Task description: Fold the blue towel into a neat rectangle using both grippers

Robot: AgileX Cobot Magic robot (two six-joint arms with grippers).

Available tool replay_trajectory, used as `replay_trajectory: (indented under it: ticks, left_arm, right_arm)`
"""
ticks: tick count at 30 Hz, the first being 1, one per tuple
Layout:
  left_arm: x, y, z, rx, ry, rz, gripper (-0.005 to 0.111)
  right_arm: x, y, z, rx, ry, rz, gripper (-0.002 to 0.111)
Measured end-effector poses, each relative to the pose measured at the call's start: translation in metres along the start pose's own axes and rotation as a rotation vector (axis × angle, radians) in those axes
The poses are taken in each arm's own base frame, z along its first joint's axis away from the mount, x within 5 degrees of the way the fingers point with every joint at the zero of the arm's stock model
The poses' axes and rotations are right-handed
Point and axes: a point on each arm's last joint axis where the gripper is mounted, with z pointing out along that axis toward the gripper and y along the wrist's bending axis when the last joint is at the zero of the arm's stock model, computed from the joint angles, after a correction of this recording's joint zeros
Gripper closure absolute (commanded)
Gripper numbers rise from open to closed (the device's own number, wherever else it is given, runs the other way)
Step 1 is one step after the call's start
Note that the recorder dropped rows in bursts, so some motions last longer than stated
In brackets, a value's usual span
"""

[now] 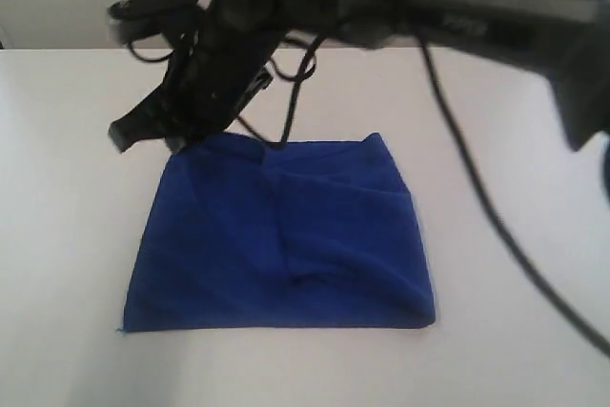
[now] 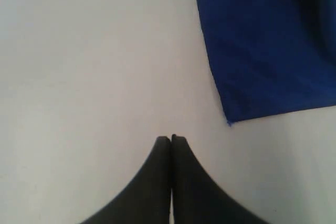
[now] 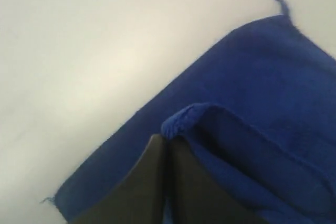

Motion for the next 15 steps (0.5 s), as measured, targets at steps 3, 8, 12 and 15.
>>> replay_trajectory:
  ticks: [3, 8, 12, 15]
  left_arm:
    - [0.0, 0.0, 0.0, 0.0, 0.0, 0.0, 0.107]
    - [0.0, 0.0, 0.0, 0.0, 0.0, 0.0, 0.107]
    - [0.0, 0.0, 0.0, 0.0, 0.0, 0.0, 0.107]
    - [0.0, 0.0, 0.0, 0.0, 0.0, 0.0, 0.107]
  right_arm:
    - [0.016, 0.009, 0.065, -0.019, 0.05, 0.002, 0.108]
    - [0.025, 0.006, 0.103, -0.034, 0.007, 0.061, 0.088]
    - [0.023, 0.008, 0.098, -0.044, 0.007, 0.068, 0.062]
    - [0.008, 0.008, 0.065, -0.049, -0.044, 0.086, 0.062]
